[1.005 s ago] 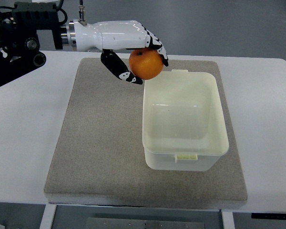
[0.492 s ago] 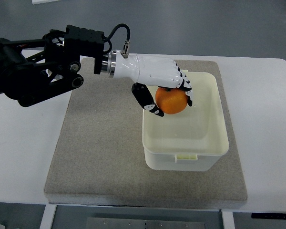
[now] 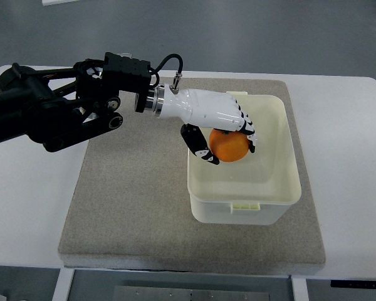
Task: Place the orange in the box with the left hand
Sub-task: 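Lower the orange into the plastic box with the left hand, then open the left hand fingers, release the orange, withdraw upward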
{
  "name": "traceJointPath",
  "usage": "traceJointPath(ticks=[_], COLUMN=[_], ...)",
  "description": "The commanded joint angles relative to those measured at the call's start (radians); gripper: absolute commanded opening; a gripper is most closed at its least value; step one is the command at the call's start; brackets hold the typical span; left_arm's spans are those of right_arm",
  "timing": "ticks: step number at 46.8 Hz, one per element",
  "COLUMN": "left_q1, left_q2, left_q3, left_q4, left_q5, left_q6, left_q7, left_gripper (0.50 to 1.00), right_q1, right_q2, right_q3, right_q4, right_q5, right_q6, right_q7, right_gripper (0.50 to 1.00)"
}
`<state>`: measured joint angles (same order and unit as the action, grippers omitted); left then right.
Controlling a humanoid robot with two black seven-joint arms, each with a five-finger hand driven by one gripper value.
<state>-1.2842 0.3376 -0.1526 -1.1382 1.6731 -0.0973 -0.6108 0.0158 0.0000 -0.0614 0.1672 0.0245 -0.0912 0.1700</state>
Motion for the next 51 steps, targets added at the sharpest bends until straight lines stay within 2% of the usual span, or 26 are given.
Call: traceJointPath(ticks=[1,4,6,8,11,13,15,37,45,51], left_q1=[0.003,0.002,0.002,0.003,0.008,0.008,0.009,0.009,0.008,0.005], left_q2=[-0.002,-0.003,-0.005,-0.003,-0.003,-0.003,-0.003,-0.002,0.014,0.034], left_q3=[-0.005,-0.008,-0.01,-0.016,-0.025,-0.03,-0.03,-0.041,-0.116,-0.205], left_q4=[0.0,0.0,0.0,0.0,0.0,0.0,-0.002,-0.003,0.001,0.077], left_q5=[-0.009,-0.007,-0.007,-0.009,-0.007,-0.009,-0.009,-0.007,-0.006,-0.006], left_q6=[0.004,0.004,0.004,0.004,0.004,0.004,0.004,0.037,0.062,0.062], left_q7=[0.0,0.0,0.0,0.0,0.0,0.0,0.0,0.0,0.0,0.0], left_gripper=[0.508,0.555,0.67,0.756,0.78,0.869,0.923,0.926,0.926,0.926], right_q1=[0.0,0.0,0.0,0.0,0.0,0.0,0.0,0.0,0.0,0.0], right_q2=[0.0,0.0,0.0,0.0,0.0,0.0,0.0,0.0,0.0,0.0], right_q3=[0.0,0.0,0.0,0.0,0.0,0.0,0.0,0.0,0.0,0.0], right_q4=[0.0,0.0,0.0,0.0,0.0,0.0,0.0,0.0,0.0,0.0], right_q5=[0.0,-0.001,-0.001,0.0,0.0,0.0,0.0,0.0,0.0,0.0], right_q6=[-0.001,-0.001,0.001,0.001,0.001,-0.001,-0.001,0.001,-0.001,-0.001], right_q7=[0.0,0.0,0.0,0.0,0.0,-0.001,0.0,0.0,0.0,0.0], right_gripper=[0.932,0.932,0.932,0.932,0.932,0.932,0.932,0.932,0.932,0.932])
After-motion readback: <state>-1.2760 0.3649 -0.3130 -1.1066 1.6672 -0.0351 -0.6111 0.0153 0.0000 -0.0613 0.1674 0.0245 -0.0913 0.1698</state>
